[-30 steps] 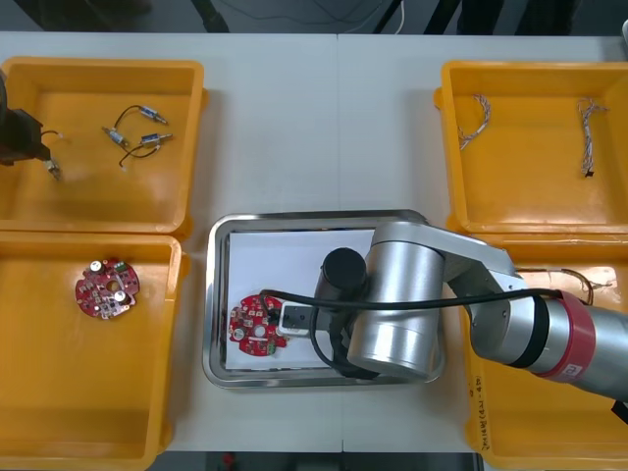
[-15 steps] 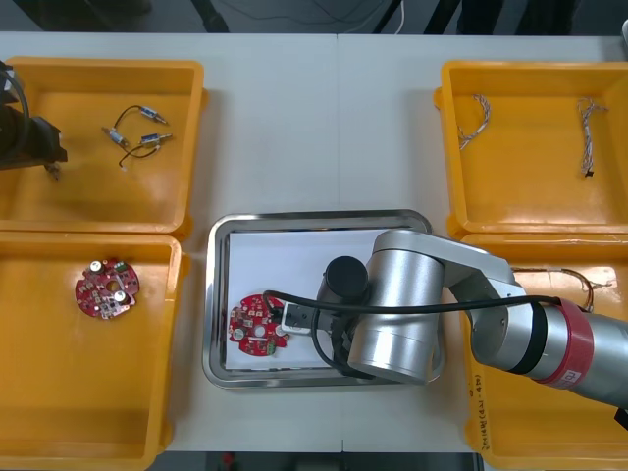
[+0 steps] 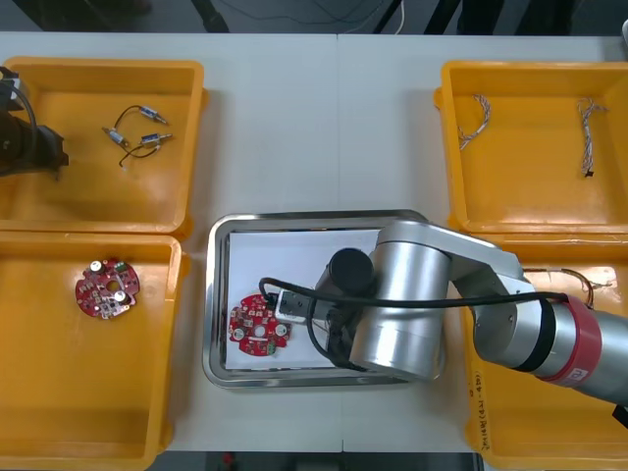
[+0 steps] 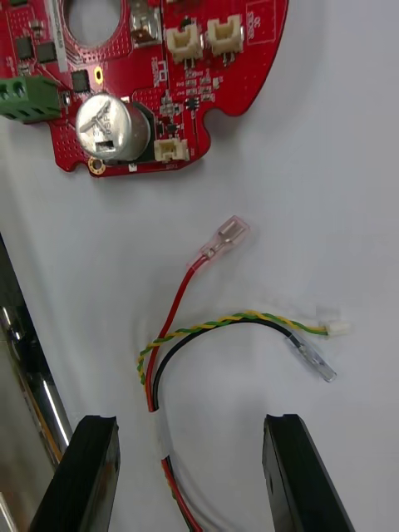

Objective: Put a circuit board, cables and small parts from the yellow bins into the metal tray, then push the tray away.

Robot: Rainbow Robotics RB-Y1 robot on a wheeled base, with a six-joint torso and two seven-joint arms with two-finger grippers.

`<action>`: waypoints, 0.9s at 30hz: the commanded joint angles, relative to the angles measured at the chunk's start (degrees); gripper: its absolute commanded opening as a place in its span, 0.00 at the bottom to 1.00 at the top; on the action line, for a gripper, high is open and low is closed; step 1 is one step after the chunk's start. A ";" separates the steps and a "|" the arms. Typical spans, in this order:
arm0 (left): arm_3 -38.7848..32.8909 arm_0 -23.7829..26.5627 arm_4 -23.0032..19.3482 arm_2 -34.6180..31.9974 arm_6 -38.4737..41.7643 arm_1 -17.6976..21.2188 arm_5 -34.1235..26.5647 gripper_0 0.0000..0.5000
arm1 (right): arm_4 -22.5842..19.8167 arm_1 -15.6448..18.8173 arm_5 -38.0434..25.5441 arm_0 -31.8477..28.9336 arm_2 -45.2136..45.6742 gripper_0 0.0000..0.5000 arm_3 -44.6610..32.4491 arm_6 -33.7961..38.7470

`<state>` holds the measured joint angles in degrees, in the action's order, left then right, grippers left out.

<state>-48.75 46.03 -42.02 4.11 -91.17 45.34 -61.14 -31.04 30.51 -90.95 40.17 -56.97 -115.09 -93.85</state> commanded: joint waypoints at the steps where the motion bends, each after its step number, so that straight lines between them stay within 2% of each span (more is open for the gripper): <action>1: 0.50 2.05 0.09 0.46 -5.95 -0.96 1.73 1.00 | -4.91 0.07 -3.54 2.19 6.78 1.00 -2.16 3.06; 8: 0.50 0.73 -0.52 0.46 -6.38 -0.96 3.22 1.00 | -12.64 0.07 -12.76 5.71 15.92 1.00 -2.16 4.65; 9: 0.50 0.64 -0.61 0.55 -6.47 -0.96 3.40 0.77 | -13.79 0.07 -14.35 6.41 17.59 1.00 -2.16 4.91; 10: 0.50 0.55 -0.70 0.55 -6.47 -0.96 3.40 0.65 | -14.31 0.16 -15.14 6.85 18.38 1.00 -2.24 5.08; 11: 0.50 0.47 -0.96 0.46 -6.47 -0.96 3.40 0.44 | -15.46 0.34 -16.72 7.64 19.88 1.00 -2.16 5.35; 12: 0.50 0.47 -1.14 0.55 -6.47 -0.96 3.40 0.15 | -16.42 0.34 -18.30 8.52 21.37 1.00 -2.16 5.52; 13: 0.50 0.47 -1.22 0.46 -6.47 -0.96 3.40 0.00 | -16.95 0.43 -19.05 8.96 22.16 1.00 -2.16 5.70; 19: 0.50 0.38 -2.19 0.55 -6.91 -0.96 3.40 0.00 | -18.88 1.13 -19.05 11.42 29.19 1.00 -2.24 6.84; 23: 0.50 0.38 -2.54 0.46 -7.18 -0.96 3.14 0.00 | -19.06 3.41 -19.05 12.03 33.41 1.00 -2.33 7.72; 27: 0.15 0.64 -2.81 0.46 -6.91 -0.08 0.32 0.00 | -19.32 6.40 -19.05 12.12 37.02 1.00 -2.42 8.69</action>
<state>-47.84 45.99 -44.10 4.11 -91.18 44.64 -58.64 -49.68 33.12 -109.78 49.94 -23.79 -115.44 -87.32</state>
